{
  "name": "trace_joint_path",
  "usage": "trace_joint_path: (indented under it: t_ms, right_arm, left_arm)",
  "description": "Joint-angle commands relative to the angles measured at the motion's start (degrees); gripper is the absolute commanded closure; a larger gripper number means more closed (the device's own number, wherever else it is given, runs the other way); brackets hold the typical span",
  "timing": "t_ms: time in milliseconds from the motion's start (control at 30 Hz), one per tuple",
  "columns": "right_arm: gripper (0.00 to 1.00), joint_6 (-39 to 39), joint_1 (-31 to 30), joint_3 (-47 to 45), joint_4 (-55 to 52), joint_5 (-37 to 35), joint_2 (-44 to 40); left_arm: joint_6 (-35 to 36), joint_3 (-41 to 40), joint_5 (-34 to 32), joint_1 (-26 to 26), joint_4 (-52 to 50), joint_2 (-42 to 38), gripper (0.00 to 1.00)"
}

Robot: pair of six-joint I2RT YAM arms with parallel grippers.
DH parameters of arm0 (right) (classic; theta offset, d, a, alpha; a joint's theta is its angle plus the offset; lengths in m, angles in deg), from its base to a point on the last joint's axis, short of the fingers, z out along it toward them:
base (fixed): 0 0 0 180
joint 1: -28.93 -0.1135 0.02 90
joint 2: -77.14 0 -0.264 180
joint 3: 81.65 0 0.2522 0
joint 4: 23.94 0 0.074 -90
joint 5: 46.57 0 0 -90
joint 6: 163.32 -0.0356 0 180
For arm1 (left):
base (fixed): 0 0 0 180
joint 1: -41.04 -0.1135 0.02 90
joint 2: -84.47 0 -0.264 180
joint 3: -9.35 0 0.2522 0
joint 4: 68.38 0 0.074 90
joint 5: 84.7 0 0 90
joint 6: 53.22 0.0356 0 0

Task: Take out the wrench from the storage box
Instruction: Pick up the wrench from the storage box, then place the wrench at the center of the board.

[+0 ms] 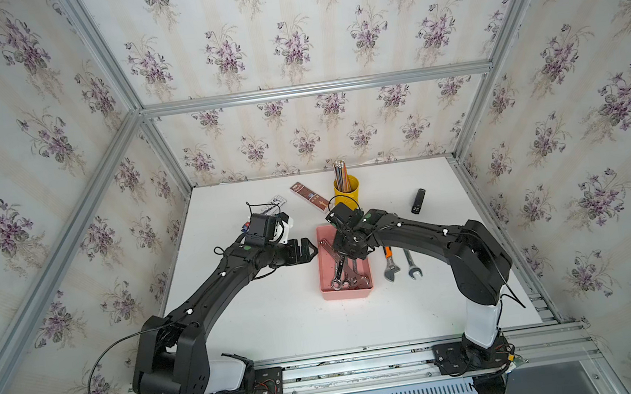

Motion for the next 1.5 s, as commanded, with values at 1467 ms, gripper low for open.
trace_joint_path:
  t_ms: [1467]
  right_arm:
    - [1.0,56.98,28.17,-26.67,10.13,-13.39,-20.6]
  left_arm:
    - [-0.96,8.05,1.27,1.36,-2.55,4.91,0.01]
